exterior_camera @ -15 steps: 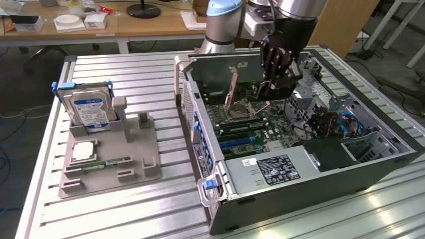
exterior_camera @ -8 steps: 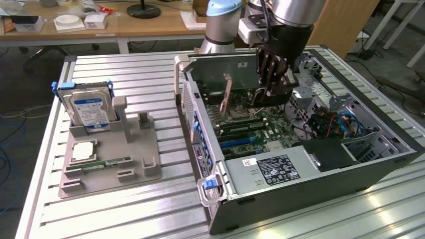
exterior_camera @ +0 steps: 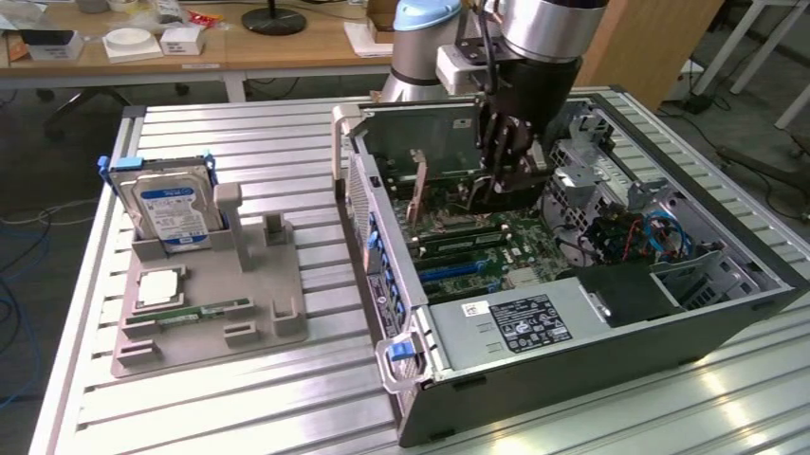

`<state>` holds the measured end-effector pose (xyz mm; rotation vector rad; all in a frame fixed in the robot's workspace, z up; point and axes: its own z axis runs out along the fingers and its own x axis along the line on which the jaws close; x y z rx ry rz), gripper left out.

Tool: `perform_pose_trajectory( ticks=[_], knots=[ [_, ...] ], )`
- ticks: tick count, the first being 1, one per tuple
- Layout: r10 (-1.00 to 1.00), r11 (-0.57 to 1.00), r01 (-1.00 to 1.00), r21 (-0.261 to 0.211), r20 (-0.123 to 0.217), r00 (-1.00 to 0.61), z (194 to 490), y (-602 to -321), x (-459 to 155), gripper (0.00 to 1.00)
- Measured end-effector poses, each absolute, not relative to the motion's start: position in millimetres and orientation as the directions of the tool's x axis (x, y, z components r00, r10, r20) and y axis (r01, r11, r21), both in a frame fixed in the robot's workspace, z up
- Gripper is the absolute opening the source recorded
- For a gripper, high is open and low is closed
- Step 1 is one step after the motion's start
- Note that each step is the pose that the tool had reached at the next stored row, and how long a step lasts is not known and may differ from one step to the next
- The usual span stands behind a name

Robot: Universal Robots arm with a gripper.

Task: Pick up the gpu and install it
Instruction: 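Insert the gpu into the slot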

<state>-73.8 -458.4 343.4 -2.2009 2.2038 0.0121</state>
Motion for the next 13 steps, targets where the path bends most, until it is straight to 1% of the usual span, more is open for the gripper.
perform_pose_trajectory(
  ticks=[13],
  knots=[
    [-1.0,0.002,-1.0,-0.014,-0.025,-0.001,322,-461,-82,0.27]
  ],
)
